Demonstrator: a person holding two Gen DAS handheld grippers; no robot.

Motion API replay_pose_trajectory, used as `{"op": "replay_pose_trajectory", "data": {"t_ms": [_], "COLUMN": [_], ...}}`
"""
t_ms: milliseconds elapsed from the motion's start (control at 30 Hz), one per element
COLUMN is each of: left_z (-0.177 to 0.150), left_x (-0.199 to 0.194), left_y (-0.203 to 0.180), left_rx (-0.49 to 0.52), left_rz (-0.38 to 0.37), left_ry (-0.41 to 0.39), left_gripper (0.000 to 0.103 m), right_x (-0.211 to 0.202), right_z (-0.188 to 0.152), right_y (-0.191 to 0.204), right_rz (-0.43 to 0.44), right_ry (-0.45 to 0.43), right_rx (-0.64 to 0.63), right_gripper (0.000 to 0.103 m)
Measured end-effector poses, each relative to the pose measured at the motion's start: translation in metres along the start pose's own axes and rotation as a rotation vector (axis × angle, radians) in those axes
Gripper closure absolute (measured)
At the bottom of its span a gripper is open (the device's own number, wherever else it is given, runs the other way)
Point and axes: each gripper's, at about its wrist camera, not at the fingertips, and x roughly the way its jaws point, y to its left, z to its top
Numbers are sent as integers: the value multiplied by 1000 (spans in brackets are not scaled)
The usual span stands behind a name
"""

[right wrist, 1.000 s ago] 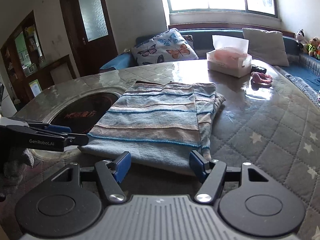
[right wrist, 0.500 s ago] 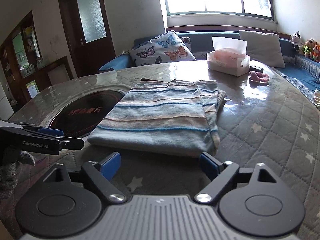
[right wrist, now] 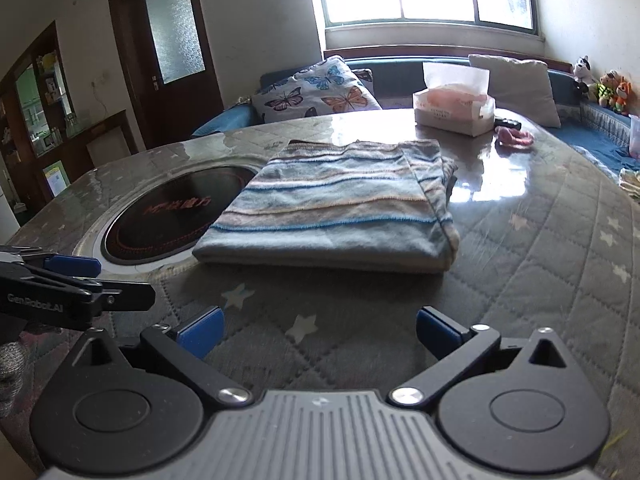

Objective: Fold clothes

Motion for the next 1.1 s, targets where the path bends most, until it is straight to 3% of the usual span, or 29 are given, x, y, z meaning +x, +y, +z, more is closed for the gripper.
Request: {"op": "replay_pose_trajectory", "data": {"t_ms": [1100], "left_z": [-37], "left_x": [-22], "left_y": [-6], "left_rx": [-28], "left_rz": [10], "left_ry": [24], "left_gripper": [0], "right_x": [-23], "right_z": [-27], "right_y": [25], "right_rz": [-98], "right_ry": [-25], "right_rx": [13], "right_gripper": [0]}}
